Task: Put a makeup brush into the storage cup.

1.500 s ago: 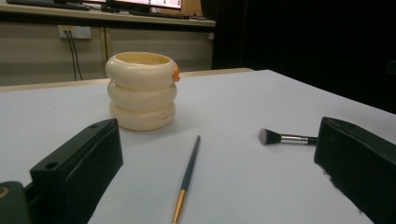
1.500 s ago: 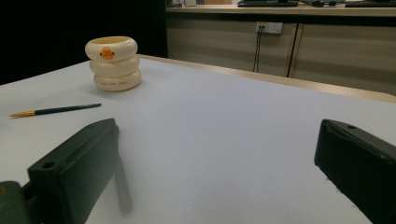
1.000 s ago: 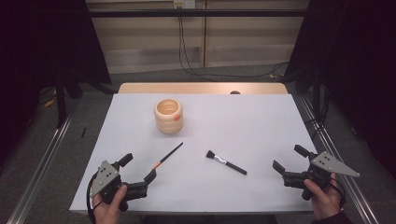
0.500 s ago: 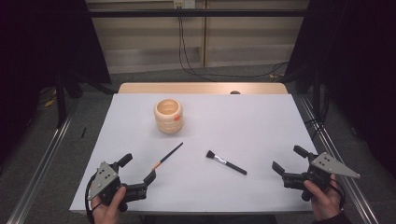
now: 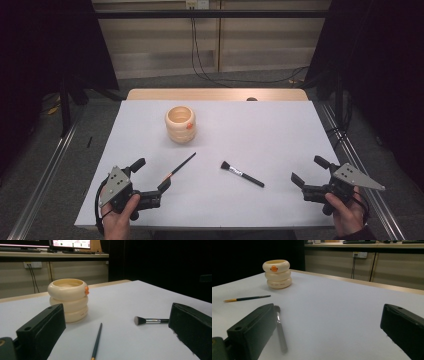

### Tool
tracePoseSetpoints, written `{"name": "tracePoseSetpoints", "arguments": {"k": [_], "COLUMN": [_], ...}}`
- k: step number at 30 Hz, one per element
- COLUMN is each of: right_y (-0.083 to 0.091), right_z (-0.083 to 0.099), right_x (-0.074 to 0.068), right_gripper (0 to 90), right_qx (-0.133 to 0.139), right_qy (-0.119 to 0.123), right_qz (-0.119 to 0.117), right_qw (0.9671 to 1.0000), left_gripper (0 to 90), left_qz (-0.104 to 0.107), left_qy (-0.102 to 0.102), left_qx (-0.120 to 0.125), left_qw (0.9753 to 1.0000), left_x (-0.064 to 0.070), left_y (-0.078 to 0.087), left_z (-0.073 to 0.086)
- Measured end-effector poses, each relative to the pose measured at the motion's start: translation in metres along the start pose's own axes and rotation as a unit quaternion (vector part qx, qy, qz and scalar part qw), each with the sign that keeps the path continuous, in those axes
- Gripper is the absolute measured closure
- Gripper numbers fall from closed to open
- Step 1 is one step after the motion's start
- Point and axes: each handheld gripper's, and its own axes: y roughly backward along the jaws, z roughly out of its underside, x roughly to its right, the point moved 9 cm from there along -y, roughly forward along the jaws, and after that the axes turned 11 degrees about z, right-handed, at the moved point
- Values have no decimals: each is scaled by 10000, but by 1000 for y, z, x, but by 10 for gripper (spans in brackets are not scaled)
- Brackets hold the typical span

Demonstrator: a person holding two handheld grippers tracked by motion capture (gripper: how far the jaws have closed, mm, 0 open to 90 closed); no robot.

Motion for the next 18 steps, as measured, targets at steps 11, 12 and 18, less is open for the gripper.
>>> {"name": "tracePoseSetpoints", "arguments": {"k": [11,12,18], "right_y": [0,0,0], "right_z": [0,0,0], "right_x": [-1,-1,-2], "right_gripper": [0,0,0], "right_qx": [-12,-10,4], "right_qy": [-5,-3,-12], "right_qz": [-17,-23,-64], "right_qw": [10000,10000,10000], "left_gripper": [6,6,6], "left_qz": [206,191,256], "left_qy": [-78,-68,-51], "left_qx": [102,134,68], "left_qw": [9997,9997,9996], "left_x": [0,1,-2], "left_y": [-14,-16,-26], "left_z": [-20,-22,-24]}}
